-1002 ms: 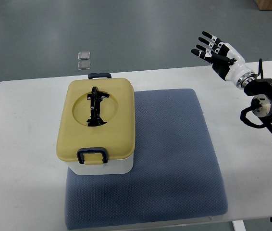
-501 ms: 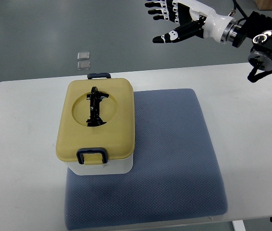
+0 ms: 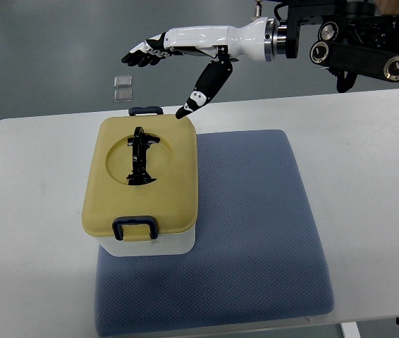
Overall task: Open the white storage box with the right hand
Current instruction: 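Raise the right hand and swing it over the yellow lid's black handle, then lower the right hand and close its fingers around the black lid handle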
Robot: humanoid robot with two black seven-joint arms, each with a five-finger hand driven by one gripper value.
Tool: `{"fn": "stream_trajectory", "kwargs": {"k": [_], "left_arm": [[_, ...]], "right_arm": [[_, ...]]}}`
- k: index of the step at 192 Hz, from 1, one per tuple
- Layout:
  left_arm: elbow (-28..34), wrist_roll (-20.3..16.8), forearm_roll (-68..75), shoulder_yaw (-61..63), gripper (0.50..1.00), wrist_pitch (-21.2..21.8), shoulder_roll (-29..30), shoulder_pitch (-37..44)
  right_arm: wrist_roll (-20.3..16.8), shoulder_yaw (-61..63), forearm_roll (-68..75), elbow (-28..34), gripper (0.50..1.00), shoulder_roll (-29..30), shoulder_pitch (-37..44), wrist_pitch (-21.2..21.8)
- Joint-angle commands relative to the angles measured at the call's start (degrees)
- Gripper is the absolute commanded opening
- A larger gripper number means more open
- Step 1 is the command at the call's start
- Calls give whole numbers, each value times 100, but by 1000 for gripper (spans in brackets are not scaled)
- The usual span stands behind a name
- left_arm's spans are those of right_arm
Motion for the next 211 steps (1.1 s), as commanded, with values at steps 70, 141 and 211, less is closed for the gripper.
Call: {"fn": "stream_trajectory", "kwargs": {"k": [70,141,211], "left_arm": [[-6,-2,0,0,1000,-1,0,1],[3,7,0,0,1000,-1,0,1],[-6,-2,0,8,1000,-1,0,1]], "right_arm": [[7,-593,-1303,256,921,827,341,-1779],[7,-1007,-2340,194,915,977,341,-2377],[7,-1050,-2841,124,809,1020,209,-2834]]}}
